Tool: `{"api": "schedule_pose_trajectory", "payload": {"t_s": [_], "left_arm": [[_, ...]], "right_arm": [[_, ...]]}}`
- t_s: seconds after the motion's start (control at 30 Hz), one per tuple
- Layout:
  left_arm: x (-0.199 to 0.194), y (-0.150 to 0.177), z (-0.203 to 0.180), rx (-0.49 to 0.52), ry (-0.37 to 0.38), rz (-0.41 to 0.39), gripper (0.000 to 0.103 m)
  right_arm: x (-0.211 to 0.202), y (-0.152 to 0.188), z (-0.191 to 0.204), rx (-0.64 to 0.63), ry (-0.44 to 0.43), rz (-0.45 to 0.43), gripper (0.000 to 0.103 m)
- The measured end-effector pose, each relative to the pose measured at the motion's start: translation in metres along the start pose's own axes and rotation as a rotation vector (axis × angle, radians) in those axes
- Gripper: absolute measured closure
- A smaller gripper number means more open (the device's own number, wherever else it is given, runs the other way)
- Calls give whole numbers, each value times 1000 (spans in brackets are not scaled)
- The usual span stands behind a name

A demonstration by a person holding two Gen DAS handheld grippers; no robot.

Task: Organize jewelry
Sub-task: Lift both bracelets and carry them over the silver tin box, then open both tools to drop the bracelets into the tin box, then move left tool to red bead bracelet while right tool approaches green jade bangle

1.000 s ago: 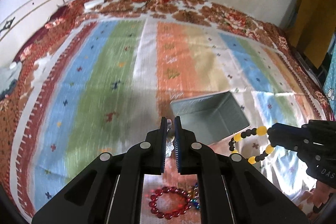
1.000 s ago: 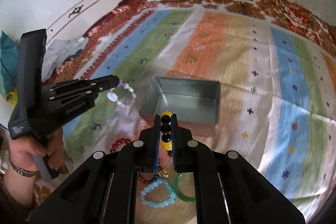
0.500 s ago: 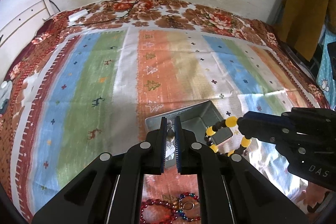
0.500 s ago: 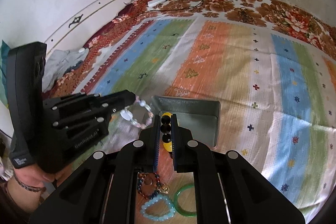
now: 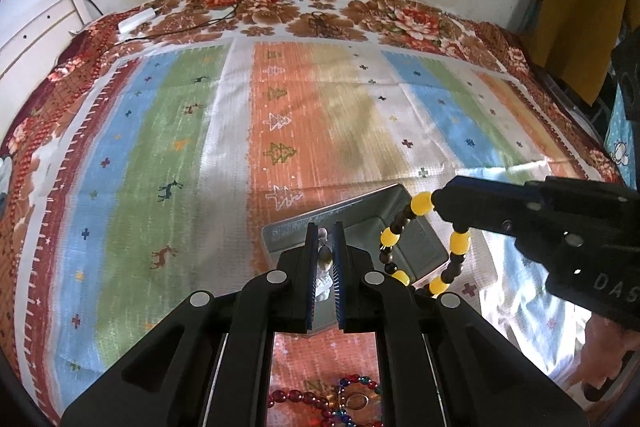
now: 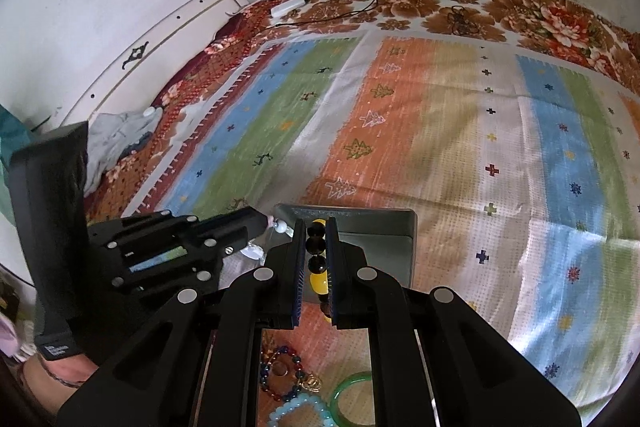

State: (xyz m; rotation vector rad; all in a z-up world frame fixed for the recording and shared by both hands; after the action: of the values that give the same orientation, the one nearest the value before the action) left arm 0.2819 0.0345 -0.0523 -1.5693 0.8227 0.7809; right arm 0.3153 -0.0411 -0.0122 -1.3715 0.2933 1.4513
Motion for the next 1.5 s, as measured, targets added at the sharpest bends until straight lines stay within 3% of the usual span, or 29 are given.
{"api": "schedule_pose_trajectory", "payload": {"t_s": [0.27, 0.57, 0.63, 0.67, 0.7, 0.73, 0.87, 1.27, 1.5], "left_arm": [[1, -6, 0, -3, 9, -11, 96], [8, -3, 0, -3, 3, 17, 96], [7, -4, 2, -6, -7, 18, 90], [7, -4, 3, -9, -10, 18, 80], [6, -5, 4, -11, -13, 15, 76], [6, -4, 6, -12, -17, 15, 76], [7, -2, 12, -22, -32, 24, 70], [-1, 12, 27, -51, -45, 37, 54], [-12, 25, 27, -46, -49, 33, 42]], "right_arm": [[-3, -2, 1, -1, -11, 3, 93], [28, 11, -14, 13, 37, 97, 92], [31, 14, -16, 16, 46, 111, 90], [31, 14, -17, 17, 53, 111, 83], [30, 15, -18, 19, 56, 110, 77], [29, 15, -19, 20, 59, 106, 68], [25, 15, -22, 26, 76, 95, 59], [20, 28, -30, 26, 161, 86, 52], [13, 43, -32, 33, 167, 86, 45]]}}
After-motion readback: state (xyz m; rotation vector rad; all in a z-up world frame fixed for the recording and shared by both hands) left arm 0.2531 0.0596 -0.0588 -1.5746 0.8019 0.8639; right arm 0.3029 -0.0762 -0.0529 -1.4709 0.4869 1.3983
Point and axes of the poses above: each gripper's, at about its wrist camera, not at the fingertips, and x roughly the way its jaws point, z to its left, y to its underside, the point moved 6 cm from there along x, roughly the way its jaws point, and after that the axes turned 6 degrees about z, right-handed, at the moved point
